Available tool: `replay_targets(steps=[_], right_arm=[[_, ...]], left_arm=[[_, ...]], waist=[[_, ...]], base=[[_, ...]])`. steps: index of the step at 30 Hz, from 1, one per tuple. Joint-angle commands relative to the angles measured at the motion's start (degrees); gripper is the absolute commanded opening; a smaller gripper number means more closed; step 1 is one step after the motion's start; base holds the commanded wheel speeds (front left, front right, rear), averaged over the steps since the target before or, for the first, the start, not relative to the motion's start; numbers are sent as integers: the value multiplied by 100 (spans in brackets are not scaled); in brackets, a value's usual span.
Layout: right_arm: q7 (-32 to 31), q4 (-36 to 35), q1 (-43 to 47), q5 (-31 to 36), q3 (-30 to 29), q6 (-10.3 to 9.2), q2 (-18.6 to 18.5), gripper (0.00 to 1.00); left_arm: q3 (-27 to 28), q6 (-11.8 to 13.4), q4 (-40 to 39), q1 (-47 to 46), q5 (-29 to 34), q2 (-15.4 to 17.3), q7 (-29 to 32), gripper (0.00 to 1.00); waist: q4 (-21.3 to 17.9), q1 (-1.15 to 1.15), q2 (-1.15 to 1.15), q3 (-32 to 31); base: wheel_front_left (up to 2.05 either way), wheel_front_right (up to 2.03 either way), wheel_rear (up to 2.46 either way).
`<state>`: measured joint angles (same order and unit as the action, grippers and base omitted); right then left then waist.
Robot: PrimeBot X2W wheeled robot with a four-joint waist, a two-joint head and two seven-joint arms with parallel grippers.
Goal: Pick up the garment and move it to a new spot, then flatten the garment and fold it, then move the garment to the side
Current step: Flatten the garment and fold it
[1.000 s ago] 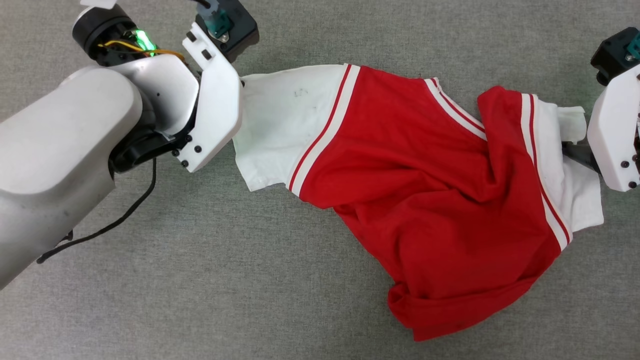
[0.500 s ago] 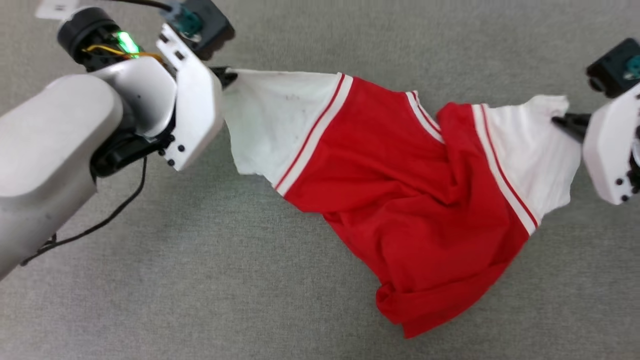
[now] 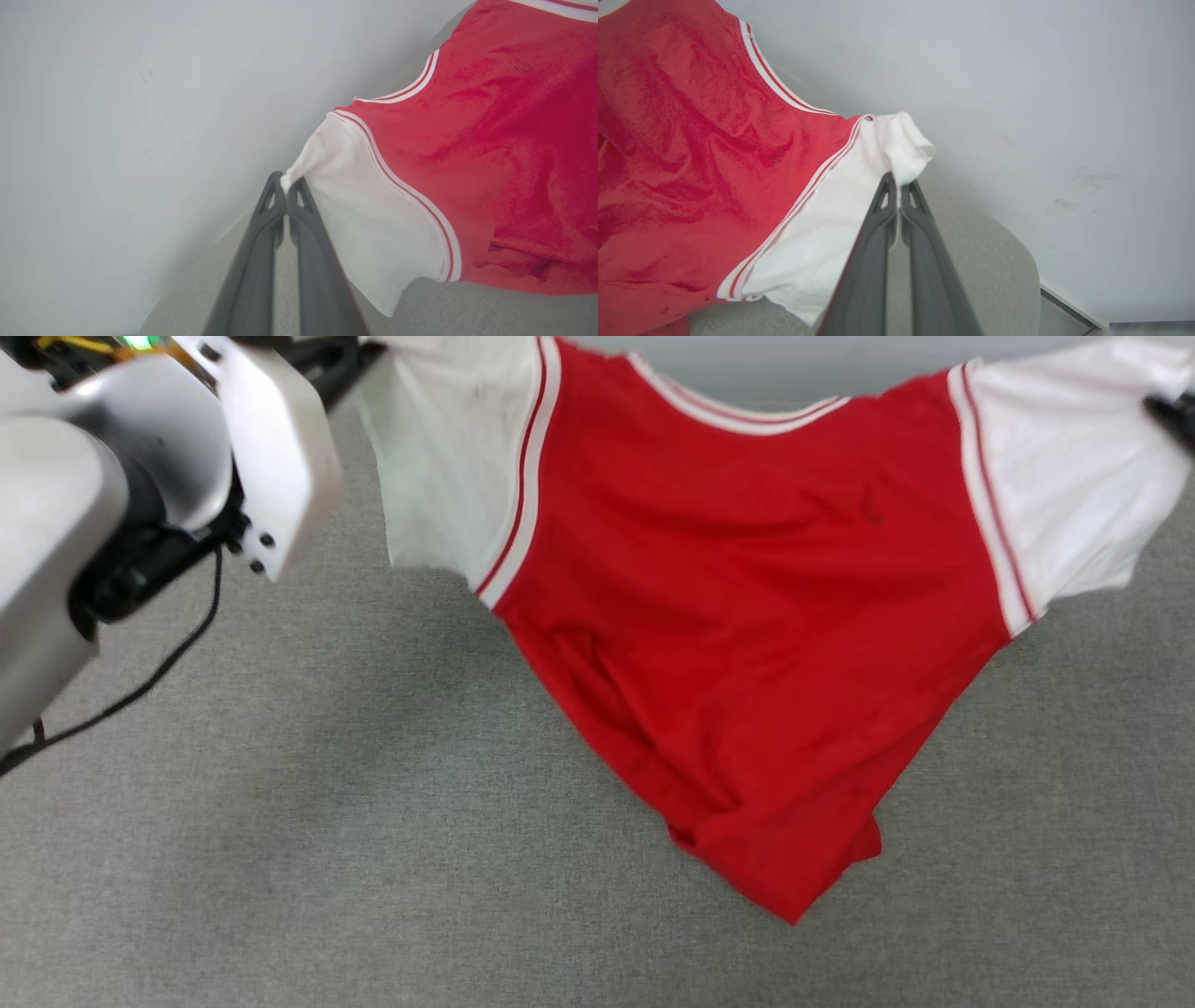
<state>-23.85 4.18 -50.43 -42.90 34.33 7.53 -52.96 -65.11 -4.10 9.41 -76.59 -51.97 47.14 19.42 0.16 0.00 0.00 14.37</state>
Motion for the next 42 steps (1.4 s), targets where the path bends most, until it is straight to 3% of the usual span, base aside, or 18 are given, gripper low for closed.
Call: replay_targets(steps=[1, 7, 15, 23, 30, 36, 42], right_arm=[[2, -61, -6, 128, -170, -7, 28, 0], [-285, -218, -571, 504, -711, -8, 219, 0], [-583, 297, -2188, 1196, -827, -8, 569, 0], [-217, 1201, -3889, 1876, -519, -8, 1041, 0], [292, 1955, -5059, 2212, -272, -8, 1396, 0], [639, 2568, -5517, 2191, 120, -8, 1617, 0], [848, 3009, -5188, 1961, 745, -8, 1746, 0]], left_arm=[[94, 80, -14, -123, 44, 34, -85, 0], [375, 229, 215, -623, 240, -95, -323, 0], [720, 300, 1074, -1705, 630, -625, -738, 0], [911, 276, 1986, -3007, 1249, -1123, -1407, 0], [1079, 236, 2725, -3783, 1439, -1489, -1952, 0], [1079, 60, 3239, -4009, 1424, -1644, -2233, 0], [1011, -92, 3632, -3709, 1350, -1706, -2590, 0]], waist=[[-16, 0, 0, -11], [13, 0, 0, 201], [80, 0, 0, 828], [58, 0, 0, 1333], [73, 0, 0, 1531], [94, 0, 0, 1605], [100, 0, 0, 1669]], base=[[0, 0, 0], [0, 0, 0], [0, 0, 0], [0, 0, 0], [0, 0, 0], [0, 0, 0], [0, 0, 0]])
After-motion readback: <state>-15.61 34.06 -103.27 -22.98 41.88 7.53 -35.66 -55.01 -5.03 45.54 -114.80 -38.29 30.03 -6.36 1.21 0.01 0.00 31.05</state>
